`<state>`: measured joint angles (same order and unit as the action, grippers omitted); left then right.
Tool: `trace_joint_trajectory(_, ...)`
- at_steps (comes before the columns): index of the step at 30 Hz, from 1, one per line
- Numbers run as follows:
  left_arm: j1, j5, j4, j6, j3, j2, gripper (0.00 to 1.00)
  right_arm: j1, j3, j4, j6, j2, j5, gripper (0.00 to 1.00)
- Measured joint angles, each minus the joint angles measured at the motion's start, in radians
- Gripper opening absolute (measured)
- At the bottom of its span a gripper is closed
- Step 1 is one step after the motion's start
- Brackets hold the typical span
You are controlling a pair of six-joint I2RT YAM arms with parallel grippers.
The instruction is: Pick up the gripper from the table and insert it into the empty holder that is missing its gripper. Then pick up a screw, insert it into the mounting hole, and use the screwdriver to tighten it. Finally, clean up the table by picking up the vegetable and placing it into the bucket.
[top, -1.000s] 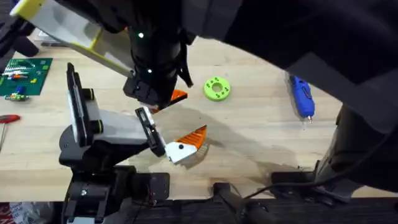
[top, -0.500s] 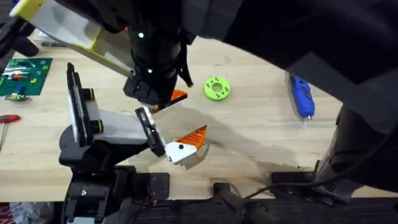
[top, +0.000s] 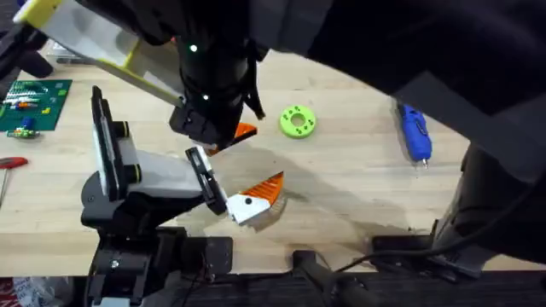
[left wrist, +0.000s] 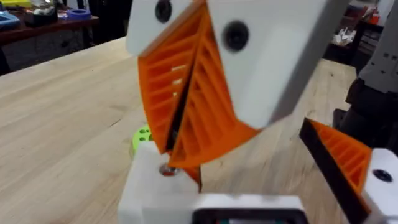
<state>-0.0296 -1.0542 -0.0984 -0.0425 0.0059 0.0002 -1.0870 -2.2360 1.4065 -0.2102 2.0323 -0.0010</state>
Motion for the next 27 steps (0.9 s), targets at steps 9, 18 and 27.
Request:
trace_joint_trajectory(9, 0.000, 0.000, 0.000, 0.000, 0.000, 0.000, 0.986, 0.000, 0.000, 0.012, -0.001, 0.000, 0.000, 0.009)
trace_joint_trajectory(18, 0.000, 0.000, 0.000, 0.000, 0.000, 0.000, 0.986, 0.000, 0.000, 0.012, -0.001, 0.000, 0.000, 0.009)
trace_joint_trajectory(27, 0.000, 0.000, 0.000, 0.000, 0.000, 0.000, 0.986, 0.000, 0.000, 0.004, -0.001, 0.000, 0.000, 0.009)
